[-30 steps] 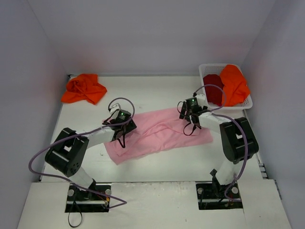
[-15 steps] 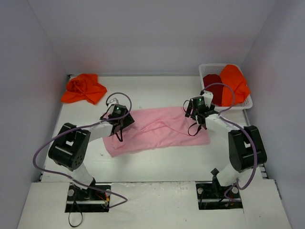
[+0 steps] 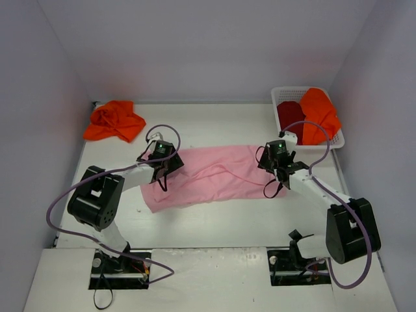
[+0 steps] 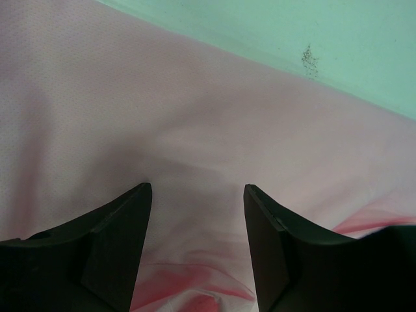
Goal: Fold and stack the t-shirts
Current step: Fold the tshirt
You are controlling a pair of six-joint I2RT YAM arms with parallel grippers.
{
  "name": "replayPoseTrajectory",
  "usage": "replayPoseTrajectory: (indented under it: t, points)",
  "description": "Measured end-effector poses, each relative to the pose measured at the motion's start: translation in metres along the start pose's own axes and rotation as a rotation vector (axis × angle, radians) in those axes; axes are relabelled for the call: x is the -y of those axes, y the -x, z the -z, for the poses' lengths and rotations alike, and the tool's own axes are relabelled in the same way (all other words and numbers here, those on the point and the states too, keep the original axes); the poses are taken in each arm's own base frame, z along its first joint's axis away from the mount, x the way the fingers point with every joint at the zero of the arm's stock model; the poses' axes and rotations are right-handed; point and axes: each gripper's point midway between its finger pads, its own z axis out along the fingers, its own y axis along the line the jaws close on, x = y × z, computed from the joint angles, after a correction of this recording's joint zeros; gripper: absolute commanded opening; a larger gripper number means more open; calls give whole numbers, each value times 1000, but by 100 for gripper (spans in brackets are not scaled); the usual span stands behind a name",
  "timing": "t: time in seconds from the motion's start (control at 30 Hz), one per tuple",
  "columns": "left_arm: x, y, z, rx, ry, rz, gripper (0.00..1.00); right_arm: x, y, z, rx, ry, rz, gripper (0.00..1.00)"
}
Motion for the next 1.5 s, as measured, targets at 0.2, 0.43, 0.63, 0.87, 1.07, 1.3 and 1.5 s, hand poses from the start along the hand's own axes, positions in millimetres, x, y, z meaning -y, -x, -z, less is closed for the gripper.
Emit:
replayPoseTrajectory:
  t: [0.2,0.43,0.63,0.87,1.07,1.3,1.5]
  points:
    - [-1,1,0,-2,1,2,54,-5,-22,2,-54,19,-12,60]
    - [-2,1,1,-18,-9,12,54,-9,-34,-2,-93,23,-41,61]
    - [-2,1,1,-26,-15,16,54,-11,-37,-3,-102,25,-70,61]
    - [-2,1,2,-27,-17,17,54,-7,-51,-5,-137,13,-92,61]
    - [-4,1,3,-32,-23,23,54,-3,-63,-5,-161,1,-102,60]
    - [-6,1,4,-34,-25,26,54,-4,-71,-3,-174,1,-108,57]
    - [-6,0,5,-32,-28,27,54,-4,-75,-3,-181,0,-108,46]
